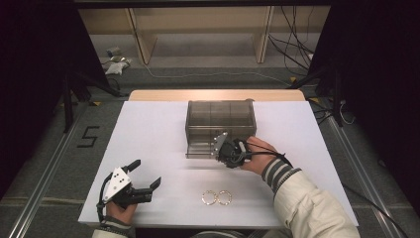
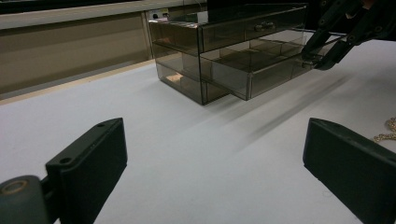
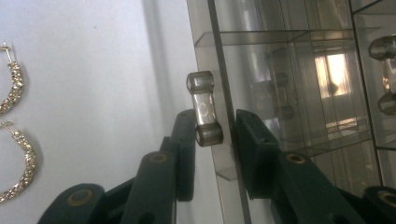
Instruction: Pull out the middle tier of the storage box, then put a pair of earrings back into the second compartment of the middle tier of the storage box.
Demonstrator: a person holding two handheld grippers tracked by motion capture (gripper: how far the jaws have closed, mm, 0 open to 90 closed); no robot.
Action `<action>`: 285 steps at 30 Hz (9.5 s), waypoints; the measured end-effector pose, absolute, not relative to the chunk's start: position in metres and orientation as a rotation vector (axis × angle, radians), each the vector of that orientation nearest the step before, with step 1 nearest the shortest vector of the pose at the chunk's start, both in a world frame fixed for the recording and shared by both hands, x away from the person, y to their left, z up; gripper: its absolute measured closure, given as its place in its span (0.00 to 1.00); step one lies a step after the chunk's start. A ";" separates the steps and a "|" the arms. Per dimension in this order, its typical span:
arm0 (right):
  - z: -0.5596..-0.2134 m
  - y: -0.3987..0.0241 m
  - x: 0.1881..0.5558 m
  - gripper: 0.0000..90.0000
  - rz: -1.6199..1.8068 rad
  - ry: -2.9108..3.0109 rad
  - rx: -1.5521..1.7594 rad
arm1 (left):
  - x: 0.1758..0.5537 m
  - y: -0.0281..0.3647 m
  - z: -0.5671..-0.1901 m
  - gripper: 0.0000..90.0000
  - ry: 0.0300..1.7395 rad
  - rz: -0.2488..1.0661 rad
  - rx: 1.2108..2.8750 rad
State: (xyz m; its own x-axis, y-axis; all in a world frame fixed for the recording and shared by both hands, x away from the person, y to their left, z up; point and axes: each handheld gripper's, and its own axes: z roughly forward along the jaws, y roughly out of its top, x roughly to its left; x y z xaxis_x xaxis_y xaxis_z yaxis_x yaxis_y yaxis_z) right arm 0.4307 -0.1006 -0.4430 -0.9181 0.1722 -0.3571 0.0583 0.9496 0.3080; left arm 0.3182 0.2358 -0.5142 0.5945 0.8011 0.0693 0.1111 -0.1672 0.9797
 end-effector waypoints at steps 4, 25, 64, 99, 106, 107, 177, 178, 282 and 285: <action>-0.444 -0.100 0.430 0.78 0.416 2.716 0.149 | 0.318 0.236 -0.514 0.07 0.771 0.732 1.649; -0.414 -0.108 0.408 0.67 0.652 2.655 0.210 | 0.320 0.235 -0.513 0.07 0.772 0.719 1.644; -0.412 -0.103 0.357 0.65 0.868 2.694 0.277 | 0.322 0.235 -0.514 0.07 0.772 0.703 1.652; -0.462 -0.068 0.362 0.69 0.623 2.916 0.345 | 0.321 0.237 -0.514 0.07 0.775 0.699 1.650; -0.469 -0.064 0.366 0.72 0.558 2.947 0.376 | 0.321 0.237 -0.514 0.07 0.773 0.697 1.650; -0.470 -0.064 0.366 0.72 0.551 2.949 0.379 | 0.321 0.237 -0.514 0.07 0.773 0.697 1.650; -0.441 -0.071 0.368 0.96 0.655 2.834 0.449 | 0.321 0.236 -0.514 0.07 0.772 0.696 1.653; -0.439 -0.071 0.369 0.96 0.656 2.831 0.448 | 0.321 0.236 -0.514 0.07 0.772 0.696 1.653; -0.451 -0.082 0.436 0.95 0.394 2.671 0.645 | 0.322 0.236 -0.514 0.08 0.783 0.685 1.660; -0.451 -0.082 0.436 0.95 0.397 2.678 0.650 | 0.322 0.236 -0.514 0.08 0.782 0.686 1.664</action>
